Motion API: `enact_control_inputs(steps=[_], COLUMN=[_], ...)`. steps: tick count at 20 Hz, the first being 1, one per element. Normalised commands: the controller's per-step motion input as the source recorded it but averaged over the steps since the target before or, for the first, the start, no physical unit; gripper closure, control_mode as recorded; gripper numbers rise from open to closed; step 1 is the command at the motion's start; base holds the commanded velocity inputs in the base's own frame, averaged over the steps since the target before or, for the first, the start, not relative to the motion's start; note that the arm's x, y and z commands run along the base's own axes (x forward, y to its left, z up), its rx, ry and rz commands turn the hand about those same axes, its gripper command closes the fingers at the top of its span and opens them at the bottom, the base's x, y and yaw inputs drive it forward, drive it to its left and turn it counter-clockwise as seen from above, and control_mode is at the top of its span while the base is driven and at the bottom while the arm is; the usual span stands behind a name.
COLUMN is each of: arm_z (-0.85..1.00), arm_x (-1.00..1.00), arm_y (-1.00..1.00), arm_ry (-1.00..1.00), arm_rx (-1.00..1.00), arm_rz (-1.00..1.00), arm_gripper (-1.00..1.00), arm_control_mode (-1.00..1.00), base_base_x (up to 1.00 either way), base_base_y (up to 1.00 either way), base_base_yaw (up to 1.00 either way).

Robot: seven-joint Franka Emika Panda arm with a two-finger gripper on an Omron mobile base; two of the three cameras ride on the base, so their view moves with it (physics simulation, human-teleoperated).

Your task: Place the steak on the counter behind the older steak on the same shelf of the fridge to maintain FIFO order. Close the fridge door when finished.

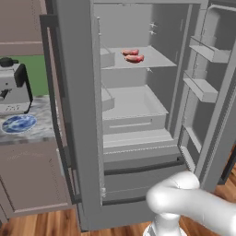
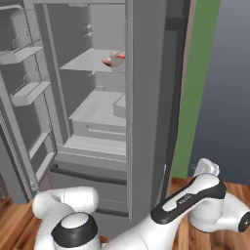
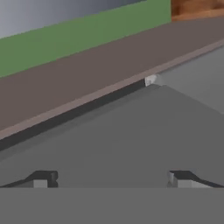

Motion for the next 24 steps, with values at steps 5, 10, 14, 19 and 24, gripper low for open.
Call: enact_control_inputs(steps=[5, 10, 14, 19, 24], arm_z=[-0.25, -0.04, 0.0, 0.0, 0.0], arm_x=[0.8, 0.57, 0.13, -0.14, -0.07], arm_y=[0.05, 0.36, 0.69, 0.95, 1.0], arm_ry=[0.01, 0.0, 0.0, -0.05, -0.04], arm_rx=[0.05, 0.0, 0.0, -0.06, -0.04], arm_rz=[0.1, 0.1, 0.09, 0.05, 0.03], arm_gripper=[-1.0, -1.0, -1.0, -1.0, -1.0], arm_control_mode=[-1.0, -1.0, -1.0, -1.0, -1.0], base_base_x=[0.0, 0.0, 0.0, 0.0, 0.0], base_base_y=[0.0, 0.0, 0.0, 0.0, 0.0], base_base_yaw=[0.0, 0.0, 0.0, 0.0, 0.0])
